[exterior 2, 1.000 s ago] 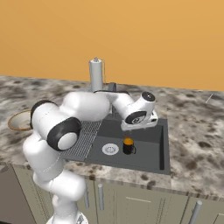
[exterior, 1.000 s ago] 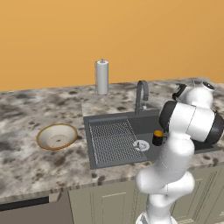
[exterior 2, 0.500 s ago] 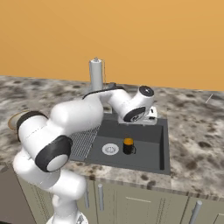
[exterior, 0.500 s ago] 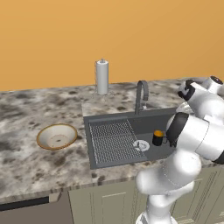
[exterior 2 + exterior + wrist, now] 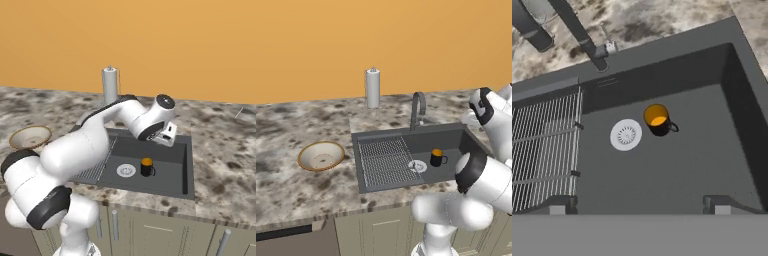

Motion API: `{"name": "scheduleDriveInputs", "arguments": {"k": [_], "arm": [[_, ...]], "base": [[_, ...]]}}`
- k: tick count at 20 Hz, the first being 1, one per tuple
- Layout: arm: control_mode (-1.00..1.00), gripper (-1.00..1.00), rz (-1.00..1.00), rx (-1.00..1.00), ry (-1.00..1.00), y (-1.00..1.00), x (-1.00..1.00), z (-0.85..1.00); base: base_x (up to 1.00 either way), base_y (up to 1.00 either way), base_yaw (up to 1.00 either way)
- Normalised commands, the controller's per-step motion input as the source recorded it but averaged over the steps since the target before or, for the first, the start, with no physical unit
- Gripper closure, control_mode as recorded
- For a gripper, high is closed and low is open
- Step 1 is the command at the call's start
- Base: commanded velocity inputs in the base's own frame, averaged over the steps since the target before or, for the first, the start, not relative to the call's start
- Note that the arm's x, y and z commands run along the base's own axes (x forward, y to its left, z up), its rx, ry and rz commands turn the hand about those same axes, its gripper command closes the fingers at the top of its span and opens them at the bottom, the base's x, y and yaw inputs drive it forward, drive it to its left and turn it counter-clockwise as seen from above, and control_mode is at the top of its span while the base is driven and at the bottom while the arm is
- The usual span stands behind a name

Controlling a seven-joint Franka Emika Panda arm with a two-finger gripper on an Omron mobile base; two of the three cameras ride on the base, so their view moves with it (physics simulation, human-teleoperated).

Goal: Pick the mug and place it in the sink. Pick the bowl and place it in the open cabinet and then close the cabinet.

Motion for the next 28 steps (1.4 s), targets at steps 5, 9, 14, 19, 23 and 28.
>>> {"name": "scheduleDriveInputs", "arguments": {"k": [5,9,14,19,23,28], "arm": [[-1.0,-1.0,-0.25,0.06,0.0,0.42,-0.24,0.3],[-1.0,-1.0,-0.17,0.0,0.0,0.61,-0.01,0.21],[-1.0,-1.0,-0.13,0.0,0.0,0.61,0.0,0.26],[-1.0,-1.0,-0.04,0.01,0.03,0.53,-0.03,0.12],[-1.0,-1.0,0.0,0.01,0.07,0.34,-0.03,0.03],[-1.0,-1.0,0.0,0.0,0.03,0.44,-0.02,0.02]], "base": [[0.0,0.0,0.0],[0.0,0.0,0.0],[0.0,0.0,0.0],[0.0,0.0,0.0],[0.0,0.0,0.0],[0.0,0.0,0.0]]}}
